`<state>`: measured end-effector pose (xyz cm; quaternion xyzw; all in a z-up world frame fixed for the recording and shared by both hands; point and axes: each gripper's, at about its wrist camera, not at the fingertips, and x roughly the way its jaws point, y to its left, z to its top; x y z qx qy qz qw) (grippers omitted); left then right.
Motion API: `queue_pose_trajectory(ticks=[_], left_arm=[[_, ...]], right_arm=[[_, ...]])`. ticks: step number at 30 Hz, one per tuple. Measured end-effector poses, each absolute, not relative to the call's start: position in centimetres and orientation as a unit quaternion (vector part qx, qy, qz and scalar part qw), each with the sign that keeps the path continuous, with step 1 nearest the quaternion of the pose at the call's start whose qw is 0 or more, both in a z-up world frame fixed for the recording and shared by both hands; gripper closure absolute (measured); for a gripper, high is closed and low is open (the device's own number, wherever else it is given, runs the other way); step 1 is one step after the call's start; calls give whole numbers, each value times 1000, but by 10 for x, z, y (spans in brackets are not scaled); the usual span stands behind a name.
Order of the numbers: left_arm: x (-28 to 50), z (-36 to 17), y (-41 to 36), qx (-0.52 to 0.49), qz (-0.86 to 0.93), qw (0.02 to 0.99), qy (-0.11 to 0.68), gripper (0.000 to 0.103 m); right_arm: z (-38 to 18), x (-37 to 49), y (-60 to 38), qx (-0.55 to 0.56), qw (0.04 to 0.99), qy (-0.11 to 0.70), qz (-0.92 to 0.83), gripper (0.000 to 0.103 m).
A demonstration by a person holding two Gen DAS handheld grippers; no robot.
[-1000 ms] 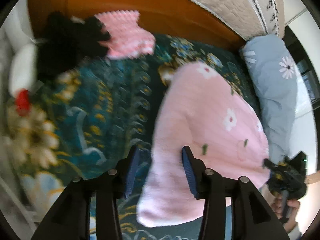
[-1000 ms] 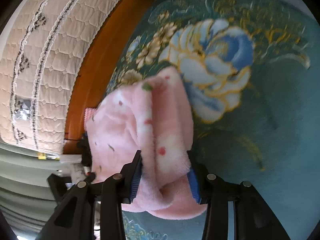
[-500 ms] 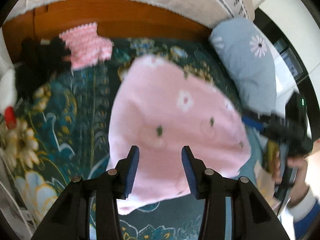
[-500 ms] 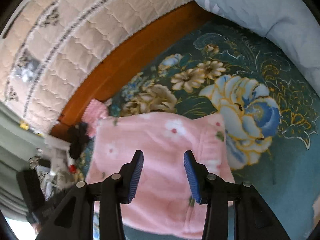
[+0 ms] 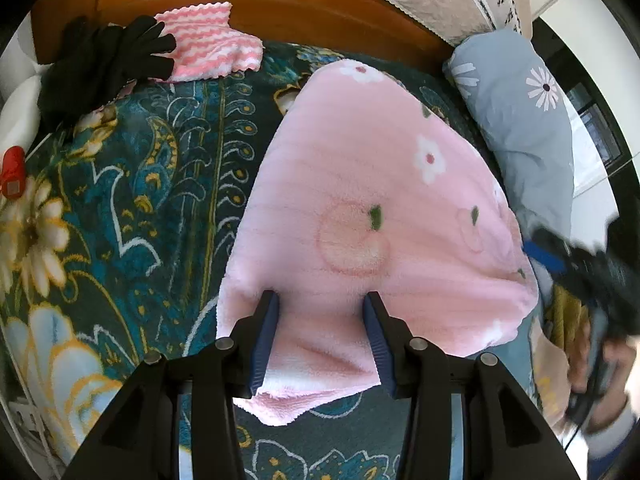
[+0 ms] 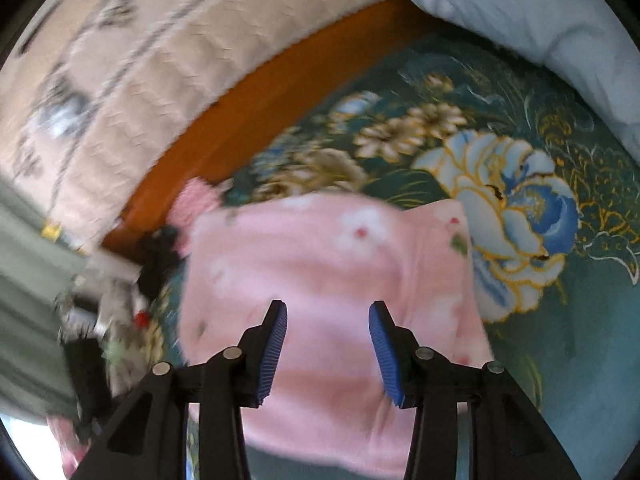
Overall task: Fold clothes
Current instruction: 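Lower the folded pants onto the blanket and open both grippers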
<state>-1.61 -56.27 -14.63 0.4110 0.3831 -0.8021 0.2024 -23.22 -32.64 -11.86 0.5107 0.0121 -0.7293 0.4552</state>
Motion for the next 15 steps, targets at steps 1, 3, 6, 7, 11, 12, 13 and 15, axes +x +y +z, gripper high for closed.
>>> queue_pose_trajectory(ticks=[1,3,6,7,11,12,13,15], left_arm=[[-16,-147,-562,409,-802,205,384,58],[-16,-147,-561,406,-802,210,384,58],[-16,-148,-558,406,-804,212,379,57],[-16,-149,-559,406,-804,211,379,57],[-13,-154,-562,400,-798,210,398,57],[-14,-155,-563,400,-796,214,401,57],[-14,-154,-561,402,-794,219,399,57],[-18,-151,-556,409,-791,235,389,57]], right_arm=[[-118,-223,-322,506,462,22,-728,57],[-124,-207,-318,500,469,51,-726,57],[-144,-194,-319,511,468,91,-715,56],[-152,-195,-319,520,465,87,-711,56],[-174,-204,-316,555,450,25,-699,56],[-174,-204,-318,555,448,26,-701,56],[-173,-201,-320,552,449,34,-702,56],[-172,-196,-324,545,450,54,-705,56]])
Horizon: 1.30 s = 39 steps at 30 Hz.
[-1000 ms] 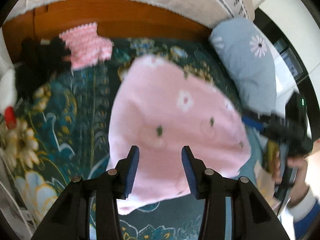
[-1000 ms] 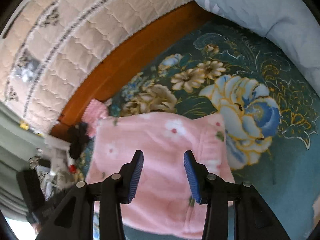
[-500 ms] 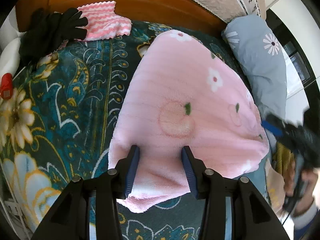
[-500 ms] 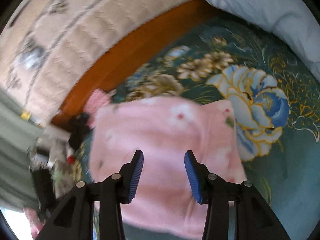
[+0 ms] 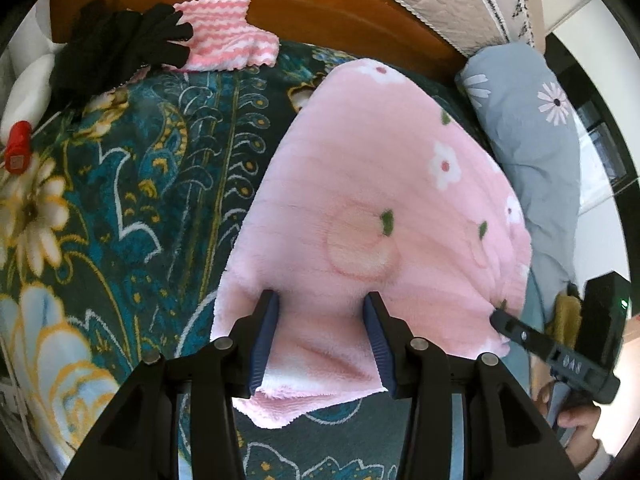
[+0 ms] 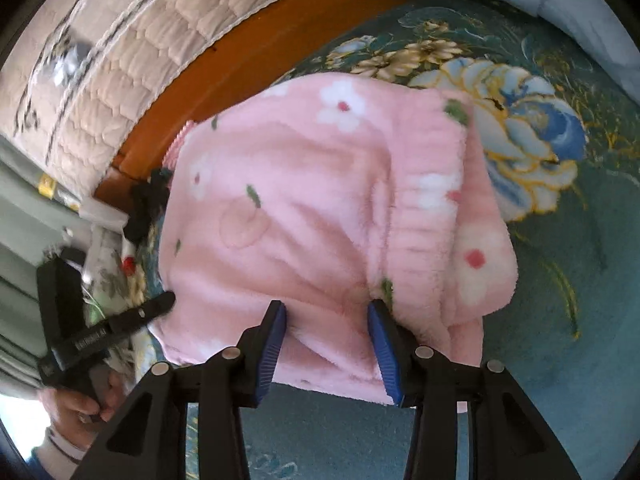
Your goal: Fold clothes
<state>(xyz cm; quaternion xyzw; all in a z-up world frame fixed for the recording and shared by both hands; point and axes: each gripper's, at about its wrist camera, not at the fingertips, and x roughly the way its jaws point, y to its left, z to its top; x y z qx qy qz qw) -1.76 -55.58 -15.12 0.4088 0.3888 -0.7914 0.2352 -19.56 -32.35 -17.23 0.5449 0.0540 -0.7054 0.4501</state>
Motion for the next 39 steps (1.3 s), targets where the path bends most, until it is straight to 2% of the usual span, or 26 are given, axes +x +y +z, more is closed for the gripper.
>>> queue_pose_trajectory(ticks=[9,19,20,25,28,31,33,36,39], left_arm=[[-9,-115,-497,404,-810,284,316,48],[-30,-162,-410,436,-809,276,280,45],[-34,-167,-406,438,-808,287,271,45],[-50,-172,-396,429,-810,326,232,28],[-56,-177,-393,424,-807,352,212,26],[-56,-181,-388,410,-810,367,201,20],[-56,-183,-386,407,-810,374,195,19],[-57,-185,-389,405,-810,377,196,18],[-59,-187,-392,402,-809,380,197,18]], right_arm=[[-141,-170,-284,507,448,58,-734,56],[-190,-178,-239,551,386,73,-736,55],[-194,-178,-238,554,382,77,-736,53],[-197,-173,-246,523,393,112,-748,44],[-195,-168,-254,493,395,145,-761,43],[-197,-166,-258,476,395,154,-771,43],[-199,-164,-258,466,398,154,-775,40],[-203,-158,-260,452,406,158,-779,29],[-206,-152,-258,438,408,158,-785,27]])
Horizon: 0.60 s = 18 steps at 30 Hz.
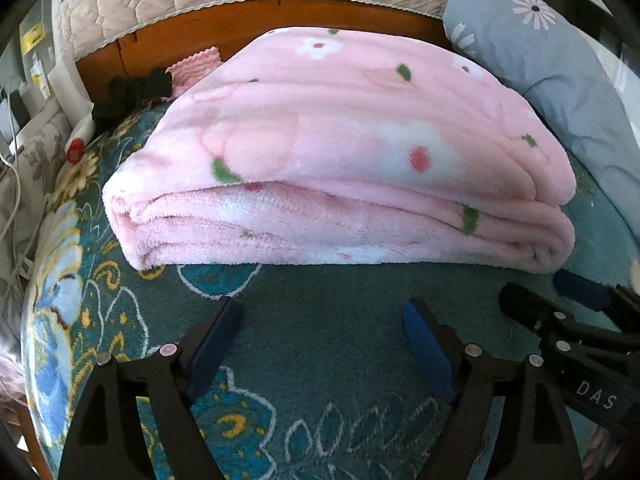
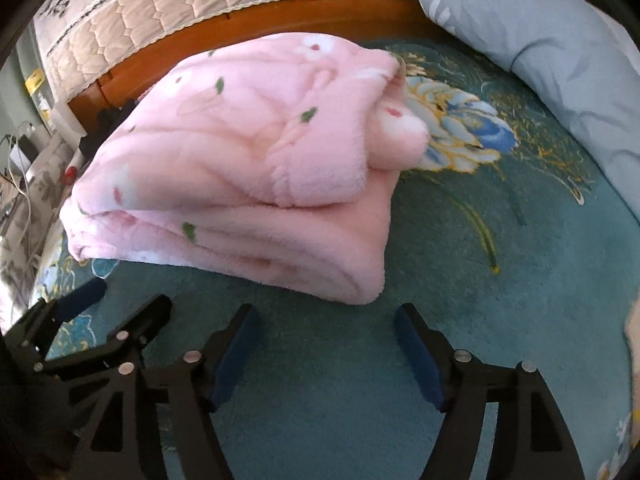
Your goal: Fold clothes
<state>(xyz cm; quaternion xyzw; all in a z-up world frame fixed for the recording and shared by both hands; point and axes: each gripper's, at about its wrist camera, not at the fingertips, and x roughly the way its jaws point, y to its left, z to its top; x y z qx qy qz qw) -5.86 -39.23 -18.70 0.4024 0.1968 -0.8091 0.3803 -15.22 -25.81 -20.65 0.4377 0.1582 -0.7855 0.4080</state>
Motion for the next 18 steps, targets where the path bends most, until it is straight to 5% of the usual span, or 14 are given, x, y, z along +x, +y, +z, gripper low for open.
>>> queue_pose_trajectory(ticks=[18], left_arm=[[-54,-191,-388,392,-811,384,203,18]], right_arm=[[-211,-147,-252,411,420,134,-798,22]])
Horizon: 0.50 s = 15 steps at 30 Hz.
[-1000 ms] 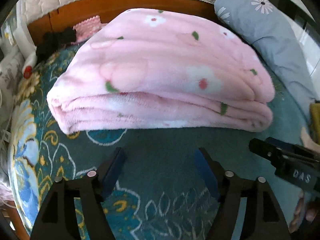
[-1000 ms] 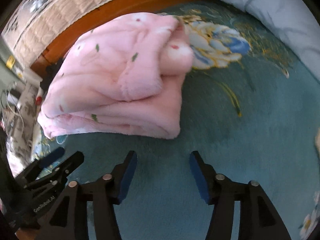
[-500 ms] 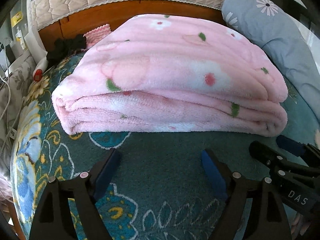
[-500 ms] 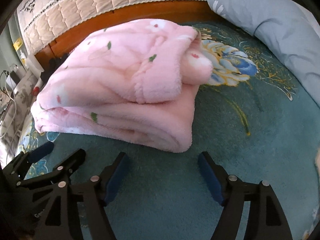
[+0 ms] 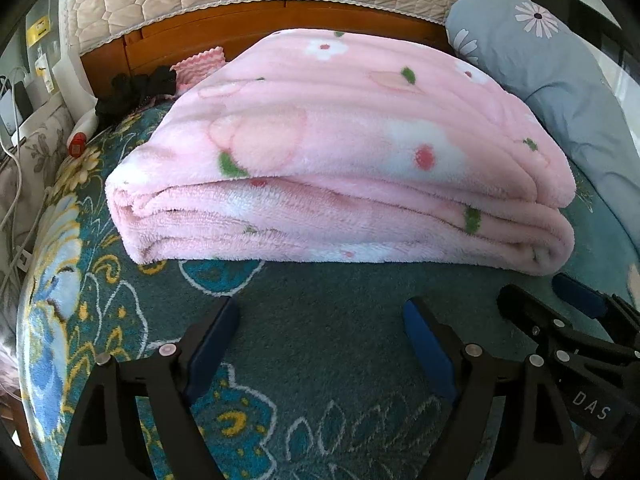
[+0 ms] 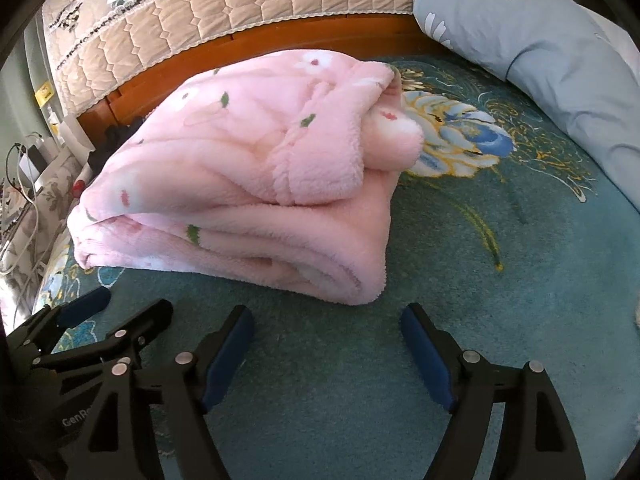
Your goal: Fold clothes
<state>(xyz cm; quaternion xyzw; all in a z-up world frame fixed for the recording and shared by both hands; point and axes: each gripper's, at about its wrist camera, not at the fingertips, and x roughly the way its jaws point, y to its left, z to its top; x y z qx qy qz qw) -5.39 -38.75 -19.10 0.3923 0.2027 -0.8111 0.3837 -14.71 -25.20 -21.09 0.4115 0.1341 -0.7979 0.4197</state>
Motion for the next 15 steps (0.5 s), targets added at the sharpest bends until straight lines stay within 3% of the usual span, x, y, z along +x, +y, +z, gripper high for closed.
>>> queue_pose_trajectory(ticks=[15], left_arm=[[-56,-192,-388,393,-809,389,200,17]], right_arm=[[-210,-145,-252,409,421,132,-798,22]])
